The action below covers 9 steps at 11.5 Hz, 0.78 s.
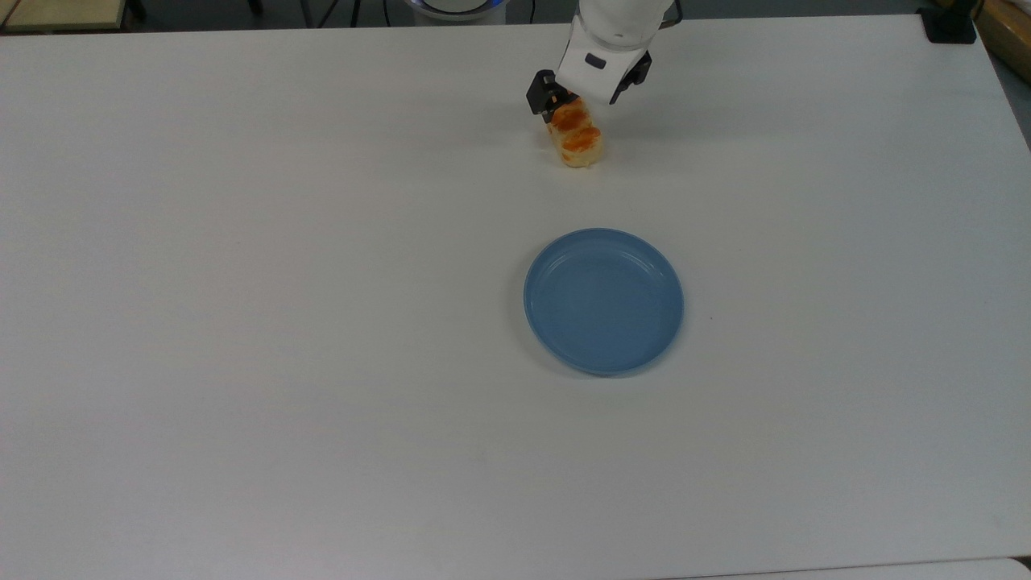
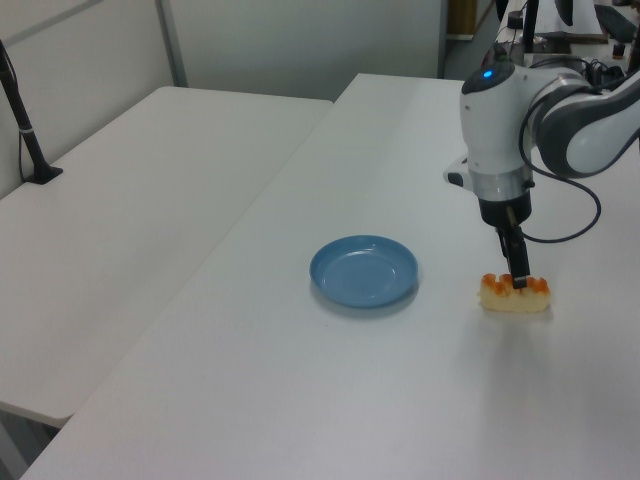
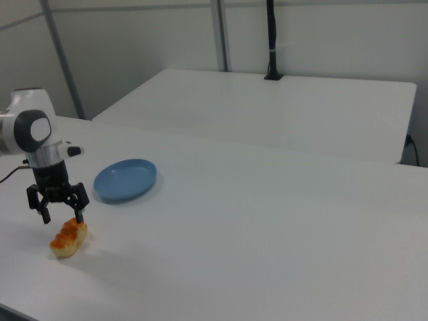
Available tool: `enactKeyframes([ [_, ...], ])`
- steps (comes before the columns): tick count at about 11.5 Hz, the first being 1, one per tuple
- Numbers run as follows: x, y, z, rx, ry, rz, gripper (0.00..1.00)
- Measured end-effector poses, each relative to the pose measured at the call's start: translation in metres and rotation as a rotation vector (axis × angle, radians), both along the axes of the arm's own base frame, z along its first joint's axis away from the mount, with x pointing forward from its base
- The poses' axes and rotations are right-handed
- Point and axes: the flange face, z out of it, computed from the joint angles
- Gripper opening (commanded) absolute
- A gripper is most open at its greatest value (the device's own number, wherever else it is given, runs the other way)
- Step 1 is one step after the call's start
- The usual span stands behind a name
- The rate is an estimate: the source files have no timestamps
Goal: Put the bread on a plate
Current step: 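Close the gripper on the bread roll and lift it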
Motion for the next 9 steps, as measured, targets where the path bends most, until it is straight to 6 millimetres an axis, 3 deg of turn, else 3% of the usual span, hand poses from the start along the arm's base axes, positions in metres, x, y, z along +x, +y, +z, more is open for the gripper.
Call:
enactKeyframes([
  [5, -0.012, 0.003, -0.034, -0.007, 0.021, 0.017, 1.00],
  [6, -0.012, 0.003, -0.040, -0.011, 0.031, 0.017, 0.90],
  [7, -0.012, 0.003, -0.044, -0.014, 0.037, 0.017, 0.74],
  [8, -0.011, 0.004, -0.047, -0.014, 0.035, 0.012, 0.49],
  [9, -0.009, 0.005, -0.052, -0.011, 0.025, 0.002, 0.37],
])
